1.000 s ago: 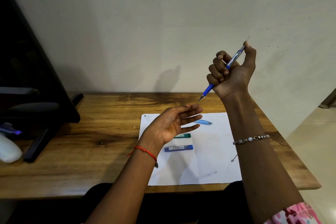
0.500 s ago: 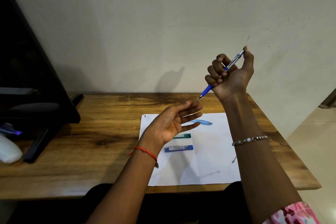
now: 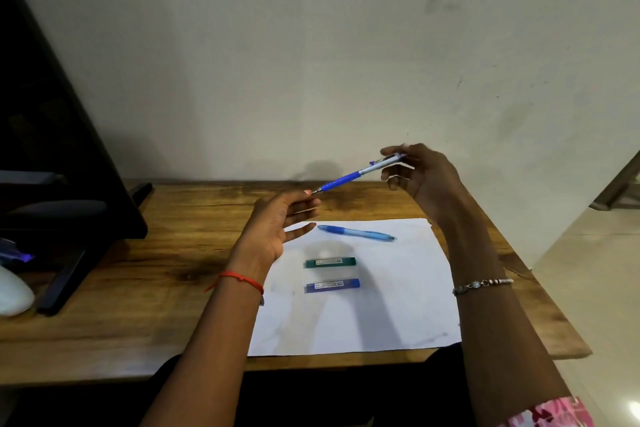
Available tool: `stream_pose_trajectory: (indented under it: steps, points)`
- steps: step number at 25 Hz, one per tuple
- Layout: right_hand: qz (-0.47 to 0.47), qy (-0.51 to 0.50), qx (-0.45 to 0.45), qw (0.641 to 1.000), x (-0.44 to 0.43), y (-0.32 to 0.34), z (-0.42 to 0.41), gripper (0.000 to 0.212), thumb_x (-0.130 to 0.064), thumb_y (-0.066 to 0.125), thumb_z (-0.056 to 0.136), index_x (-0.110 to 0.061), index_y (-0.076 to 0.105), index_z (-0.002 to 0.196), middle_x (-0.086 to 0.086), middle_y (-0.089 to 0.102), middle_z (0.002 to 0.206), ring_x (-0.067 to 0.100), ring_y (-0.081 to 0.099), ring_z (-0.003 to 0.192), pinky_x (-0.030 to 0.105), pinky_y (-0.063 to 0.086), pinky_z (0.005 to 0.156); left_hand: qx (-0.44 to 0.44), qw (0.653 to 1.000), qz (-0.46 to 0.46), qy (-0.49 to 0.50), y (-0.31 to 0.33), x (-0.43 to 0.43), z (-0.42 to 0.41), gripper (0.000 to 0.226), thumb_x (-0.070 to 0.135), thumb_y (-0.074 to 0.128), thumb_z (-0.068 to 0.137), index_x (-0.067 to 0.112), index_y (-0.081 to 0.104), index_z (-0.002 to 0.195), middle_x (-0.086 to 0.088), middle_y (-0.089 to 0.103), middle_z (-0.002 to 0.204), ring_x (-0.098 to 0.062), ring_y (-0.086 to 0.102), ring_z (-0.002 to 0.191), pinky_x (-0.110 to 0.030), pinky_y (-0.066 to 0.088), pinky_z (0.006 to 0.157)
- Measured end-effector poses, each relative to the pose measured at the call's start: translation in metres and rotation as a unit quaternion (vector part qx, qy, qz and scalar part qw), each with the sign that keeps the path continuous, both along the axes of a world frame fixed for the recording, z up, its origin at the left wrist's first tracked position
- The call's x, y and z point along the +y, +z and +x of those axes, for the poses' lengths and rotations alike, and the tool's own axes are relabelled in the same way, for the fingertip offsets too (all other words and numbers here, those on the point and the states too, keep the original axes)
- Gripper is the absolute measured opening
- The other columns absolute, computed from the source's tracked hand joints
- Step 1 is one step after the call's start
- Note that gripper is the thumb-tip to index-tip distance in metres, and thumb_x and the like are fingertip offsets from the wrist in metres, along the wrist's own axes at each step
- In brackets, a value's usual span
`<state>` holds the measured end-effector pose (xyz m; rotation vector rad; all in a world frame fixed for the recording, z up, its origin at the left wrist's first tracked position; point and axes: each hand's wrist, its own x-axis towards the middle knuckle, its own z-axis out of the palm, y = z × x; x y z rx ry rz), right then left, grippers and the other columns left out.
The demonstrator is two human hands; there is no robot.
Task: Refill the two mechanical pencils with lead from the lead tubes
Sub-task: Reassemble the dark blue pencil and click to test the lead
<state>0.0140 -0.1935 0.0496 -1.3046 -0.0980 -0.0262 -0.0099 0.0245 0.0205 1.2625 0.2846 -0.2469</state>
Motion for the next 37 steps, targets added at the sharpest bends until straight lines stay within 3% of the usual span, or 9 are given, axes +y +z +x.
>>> stream_pose_trajectory:
  steps: [3,6,11,13,16,19,23,31,37]
  points:
    - [-0.181,0.033,-0.006,0.983,-0.008,-0.007,-0.008,0.013,-0.002,0.056,0.087,-0.002,0.068,0.089,0.014,0.065,0.078,0.014,0.063,0.061,0.02,0.055,0.06,0.013,0.999,0.042,0.008,0.002,0.006,-0.001,0.01,0.014,0.059,0.083,0.012,0.064,0.075,0.004,0.07,0.053,-0.009,0.066,0.059,-0.026,0.054,0.065]
    - [-0.333,0.042,-0.002,0.942,-0.01,-0.021,-0.007,0.021,0.003,0.07,0.076,0.001,0.071,0.096,0.007,0.069,0.068,0.012,0.064,0.056,0.019,0.055,0.058,0.021,0.996,0.089,0.0,0.002,0.007,-0.003,0.015,0.013,0.057,0.084,0.012,0.064,0.07,0.005,0.067,0.049,-0.013,0.063,0.063,-0.027,0.051,0.068]
    - [-0.457,0.031,0.014,0.889,-0.014,-0.039,-0.004,0.027,-0.012,0.08,0.068,-0.01,0.075,0.094,-0.007,0.069,0.067,0.006,0.048,0.058,0.017,0.036,0.052,0.04,0.99,0.131,-0.03,0.002,0.001,-0.004,0.017,0.018,0.055,0.087,0.012,0.063,0.074,-0.003,0.066,0.076,-0.015,0.061,0.071,-0.029,0.049,0.071]
    - [-0.478,0.031,0.004,0.878,-0.014,-0.045,-0.003,0.026,-0.014,0.081,0.068,-0.01,0.075,0.093,-0.003,0.066,0.07,0.007,0.042,0.059,0.013,0.029,0.049,0.05,0.986,0.156,-0.026,0.001,0.001,-0.002,0.017,0.024,0.054,0.089,0.01,0.063,0.084,-0.004,0.065,0.084,-0.016,0.059,0.075,-0.032,0.047,0.073]
    - [-0.494,0.037,0.013,0.869,-0.013,-0.054,-0.002,0.028,-0.011,0.081,0.067,-0.006,0.075,0.093,0.005,0.067,0.076,0.007,0.044,0.06,0.009,0.032,0.049,0.057,0.985,0.163,0.015,-0.003,0.008,0.003,0.033,0.029,0.055,0.088,0.004,0.058,0.11,-0.009,0.06,0.105,-0.022,0.054,0.09,-0.033,0.042,0.079]
    - [-0.52,0.053,0.022,0.852,-0.013,-0.06,0.0,0.03,-0.012,0.083,0.064,-0.006,0.075,0.093,0.003,0.065,0.075,0.009,0.048,0.065,0.009,0.034,0.05,0.052,0.985,0.158,0.044,-0.005,0.011,0.006,0.043,0.028,0.054,0.089,0.003,0.05,0.123,-0.012,0.055,0.124,-0.027,0.052,0.103,-0.034,0.038,0.082]
    - [-0.544,0.065,0.029,0.836,-0.006,-0.065,0.002,0.034,-0.012,0.084,0.063,-0.006,0.075,0.095,0.004,0.064,0.076,0.011,0.05,0.068,0.014,0.034,0.053,0.053,0.985,0.154,0.056,-0.007,0.01,0.006,0.043,0.026,0.052,0.091,0.003,0.047,0.127,-0.012,0.052,0.131,-0.03,0.049,0.118,-0.036,0.037,0.089]
    - [-0.575,0.073,0.033,0.815,-0.002,-0.067,-0.001,0.036,-0.012,0.084,0.063,-0.006,0.074,0.098,0.011,0.067,0.088,0.014,0.051,0.075,0.007,0.034,0.051,0.042,0.984,0.162,0.057,-0.008,0.009,0.006,0.04,0.024,0.05,0.091,0.003,0.049,0.126,-0.012,0.053,0.13,-0.029,0.049,0.118,-0.037,0.038,0.094]
    - [-0.595,0.079,0.03,0.799,0.002,-0.065,-0.002,0.037,-0.013,0.082,0.066,-0.005,0.073,0.1,0.006,0.059,0.086,0.015,0.049,0.076,0.008,0.032,0.049,0.043,0.984,0.163,0.057,-0.008,0.008,0.005,0.04,0.023,0.048,0.092,0.003,0.048,0.126,-0.012,0.052,0.131,-0.029,0.048,0.119,-0.038,0.038,0.097]
